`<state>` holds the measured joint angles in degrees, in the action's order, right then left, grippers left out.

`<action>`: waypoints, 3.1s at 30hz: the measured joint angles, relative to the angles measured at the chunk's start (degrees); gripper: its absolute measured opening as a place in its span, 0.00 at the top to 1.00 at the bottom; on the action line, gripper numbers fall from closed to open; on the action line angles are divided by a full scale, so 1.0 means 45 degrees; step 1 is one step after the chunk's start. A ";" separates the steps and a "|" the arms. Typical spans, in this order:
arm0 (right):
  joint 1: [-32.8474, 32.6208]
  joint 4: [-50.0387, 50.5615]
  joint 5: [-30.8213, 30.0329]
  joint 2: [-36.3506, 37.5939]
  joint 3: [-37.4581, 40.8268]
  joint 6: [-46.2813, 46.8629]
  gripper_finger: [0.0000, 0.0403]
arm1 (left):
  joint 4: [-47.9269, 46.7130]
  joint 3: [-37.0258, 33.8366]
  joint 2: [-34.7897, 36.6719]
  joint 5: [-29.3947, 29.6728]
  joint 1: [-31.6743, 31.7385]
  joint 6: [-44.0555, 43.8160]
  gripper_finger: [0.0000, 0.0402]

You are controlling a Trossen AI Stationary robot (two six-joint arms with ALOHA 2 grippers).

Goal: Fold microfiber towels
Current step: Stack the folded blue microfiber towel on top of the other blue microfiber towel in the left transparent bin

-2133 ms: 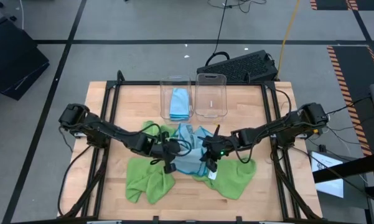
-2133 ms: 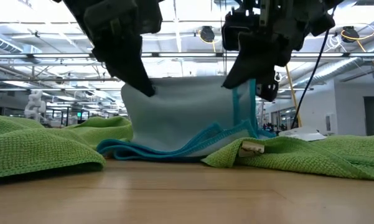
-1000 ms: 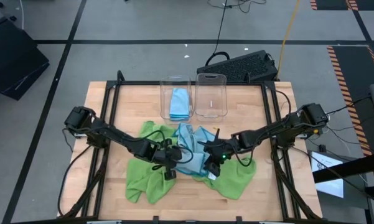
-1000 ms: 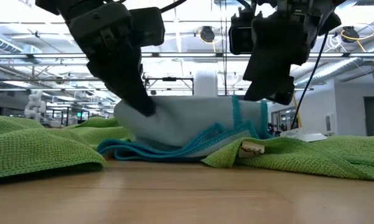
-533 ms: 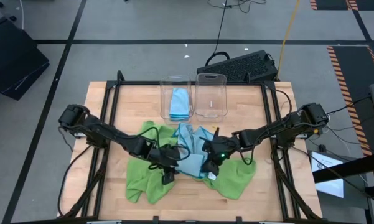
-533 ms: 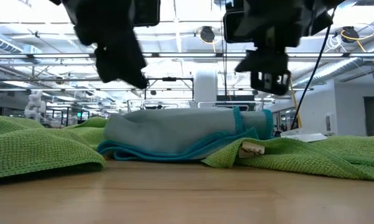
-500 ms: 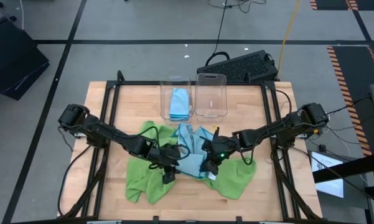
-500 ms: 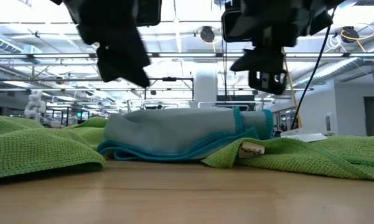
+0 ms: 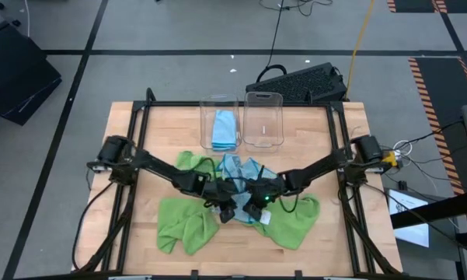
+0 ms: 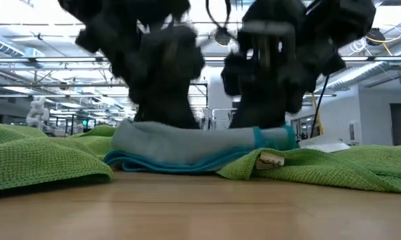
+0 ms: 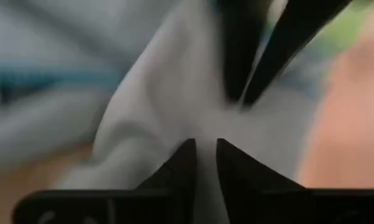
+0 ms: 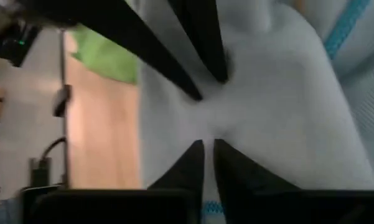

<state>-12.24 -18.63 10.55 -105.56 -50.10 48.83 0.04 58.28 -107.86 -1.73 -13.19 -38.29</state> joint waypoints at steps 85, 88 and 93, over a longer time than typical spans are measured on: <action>-0.1389 -0.0230 -0.1703 0.2035 0.1694 1.1659 0.39 | -0.0644 -0.0010 -0.0465 -0.0383 0.0665 -0.0544 0.99; -0.1286 -0.0210 -0.1697 0.2035 0.1694 1.1641 0.38 | -0.0639 -0.0010 -0.0465 -0.0290 0.0656 -0.0543 0.97; -0.1070 -0.0700 -0.1675 0.2030 0.1694 1.1498 0.38 | -0.0627 -0.0010 -0.0465 0.0112 0.0670 -0.0420 0.96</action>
<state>-17.06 -21.78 3.01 -96.42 -42.48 100.57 -2.78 58.24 -109.95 -1.22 -10.17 -40.18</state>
